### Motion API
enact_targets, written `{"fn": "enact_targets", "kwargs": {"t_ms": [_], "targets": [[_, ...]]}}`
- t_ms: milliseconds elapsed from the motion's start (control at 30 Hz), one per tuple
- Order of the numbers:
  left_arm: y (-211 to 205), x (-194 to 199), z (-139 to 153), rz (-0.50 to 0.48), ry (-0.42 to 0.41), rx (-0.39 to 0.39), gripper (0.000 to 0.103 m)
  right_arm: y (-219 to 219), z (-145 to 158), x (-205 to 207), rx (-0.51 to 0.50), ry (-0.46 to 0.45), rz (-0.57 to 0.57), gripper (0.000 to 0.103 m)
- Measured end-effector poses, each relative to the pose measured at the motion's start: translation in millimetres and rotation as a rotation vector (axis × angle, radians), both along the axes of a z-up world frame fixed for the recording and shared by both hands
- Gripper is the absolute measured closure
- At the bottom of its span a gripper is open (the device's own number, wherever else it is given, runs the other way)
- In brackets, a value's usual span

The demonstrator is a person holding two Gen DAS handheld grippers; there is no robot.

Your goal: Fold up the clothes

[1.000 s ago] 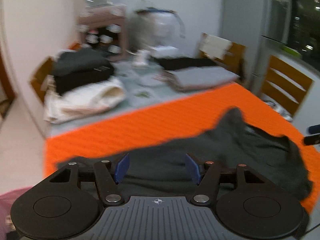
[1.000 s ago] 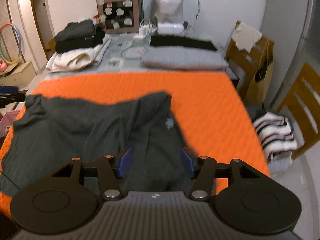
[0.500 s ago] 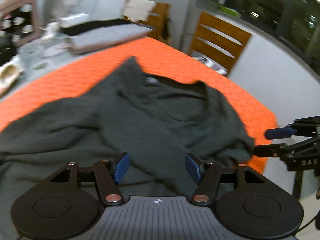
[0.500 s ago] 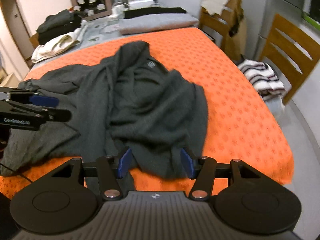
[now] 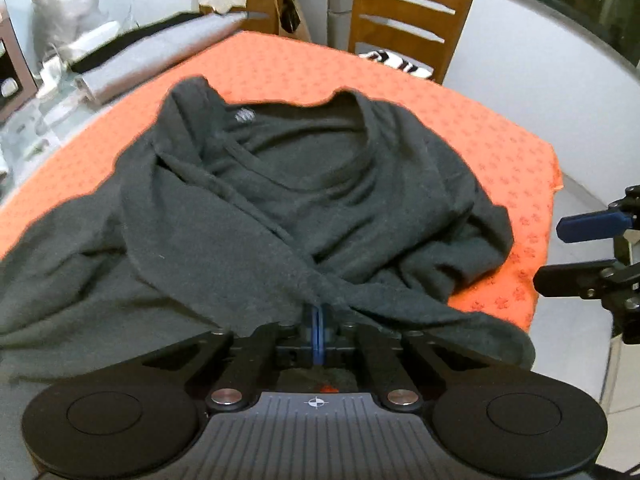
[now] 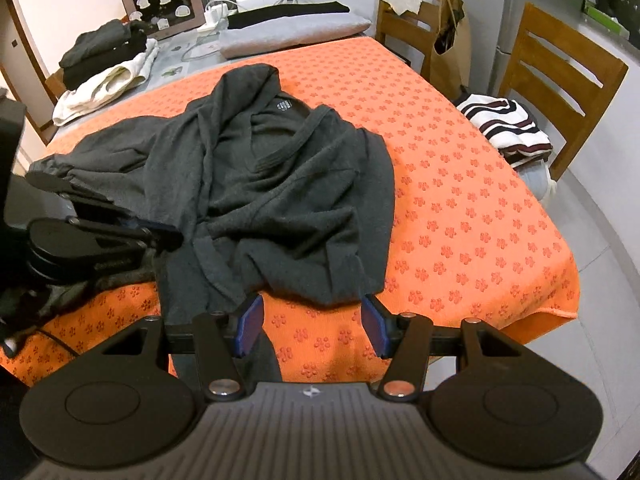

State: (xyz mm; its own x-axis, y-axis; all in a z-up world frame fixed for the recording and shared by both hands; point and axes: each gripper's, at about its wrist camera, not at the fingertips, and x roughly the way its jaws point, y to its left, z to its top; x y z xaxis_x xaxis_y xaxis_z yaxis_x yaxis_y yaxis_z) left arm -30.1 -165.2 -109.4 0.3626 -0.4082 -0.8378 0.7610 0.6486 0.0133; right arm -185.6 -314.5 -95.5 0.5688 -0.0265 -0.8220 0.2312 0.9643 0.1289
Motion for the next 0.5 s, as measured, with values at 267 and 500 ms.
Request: {"fn": "enact_targets", "kwargs": {"t_ms": [267,500], "targets": [[52.6,50.3,72.0,0.166,-0.189,-0.046,0.1,-3.5,5.1,6.0,-0.013,-0.022,-0.004,0.043],[102.9,125.3,131.5,0.349,-0.401,-0.064,0.1,-4.2,10.4,15.6,-0.028,-0.035,-0.017,0.043]]}}
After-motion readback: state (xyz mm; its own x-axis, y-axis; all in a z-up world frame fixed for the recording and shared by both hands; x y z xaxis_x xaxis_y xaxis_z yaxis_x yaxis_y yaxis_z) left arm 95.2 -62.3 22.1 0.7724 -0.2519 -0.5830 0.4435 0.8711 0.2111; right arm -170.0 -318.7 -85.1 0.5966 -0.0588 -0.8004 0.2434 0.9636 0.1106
